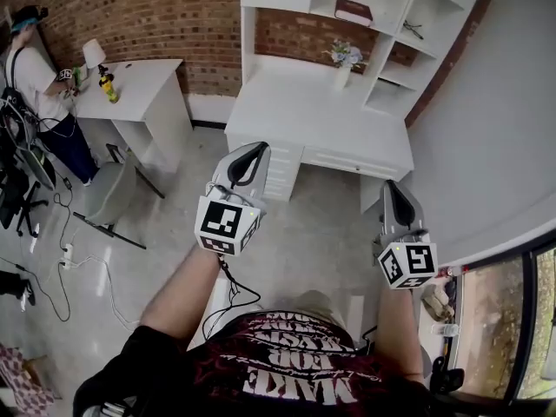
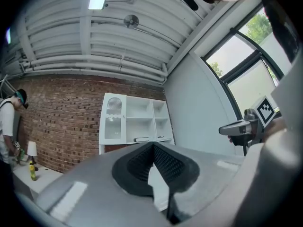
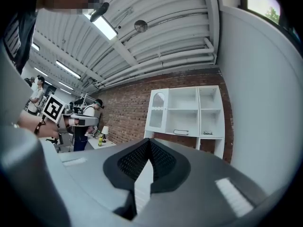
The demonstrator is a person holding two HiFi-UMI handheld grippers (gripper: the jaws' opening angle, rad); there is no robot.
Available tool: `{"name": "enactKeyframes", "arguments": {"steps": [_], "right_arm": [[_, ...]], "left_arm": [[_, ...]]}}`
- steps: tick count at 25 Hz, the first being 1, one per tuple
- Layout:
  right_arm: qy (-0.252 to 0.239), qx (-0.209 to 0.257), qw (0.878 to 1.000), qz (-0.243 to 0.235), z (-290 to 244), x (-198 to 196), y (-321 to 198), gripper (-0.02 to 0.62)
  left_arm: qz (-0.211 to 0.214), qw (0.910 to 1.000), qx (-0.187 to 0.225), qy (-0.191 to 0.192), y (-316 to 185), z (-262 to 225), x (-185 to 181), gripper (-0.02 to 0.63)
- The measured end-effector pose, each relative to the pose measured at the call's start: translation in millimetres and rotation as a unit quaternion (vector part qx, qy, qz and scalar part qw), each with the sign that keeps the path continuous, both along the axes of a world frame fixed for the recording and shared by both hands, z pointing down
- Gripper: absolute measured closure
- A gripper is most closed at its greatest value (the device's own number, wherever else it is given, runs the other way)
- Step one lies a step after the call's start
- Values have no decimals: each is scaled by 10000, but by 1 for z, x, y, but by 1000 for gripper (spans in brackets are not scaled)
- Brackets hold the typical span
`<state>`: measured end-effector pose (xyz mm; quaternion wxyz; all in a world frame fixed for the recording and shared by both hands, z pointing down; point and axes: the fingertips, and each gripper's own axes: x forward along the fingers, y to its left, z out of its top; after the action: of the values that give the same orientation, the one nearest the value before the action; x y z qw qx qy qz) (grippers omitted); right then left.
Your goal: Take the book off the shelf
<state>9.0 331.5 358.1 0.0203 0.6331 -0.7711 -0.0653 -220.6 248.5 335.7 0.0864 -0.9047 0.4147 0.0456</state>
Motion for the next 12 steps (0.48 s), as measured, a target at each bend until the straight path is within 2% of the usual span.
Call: {"name": "enactKeyframes", "arguments": {"steps": [4, 7, 12], "right_arm": [[-100, -20, 9999, 72, 1, 9, -12, 574], [-279, 26, 9996, 48, 0, 20, -36, 574], [-331, 66, 9992, -199, 5, 39, -87, 574]], "left_arm": [[-25, 9998, -159, 71, -16, 11, -1, 606], [-128, 9996, -228, 80, -46, 15, 12, 606], [-22, 9996, 129, -235, -82, 7, 64, 606]]}}
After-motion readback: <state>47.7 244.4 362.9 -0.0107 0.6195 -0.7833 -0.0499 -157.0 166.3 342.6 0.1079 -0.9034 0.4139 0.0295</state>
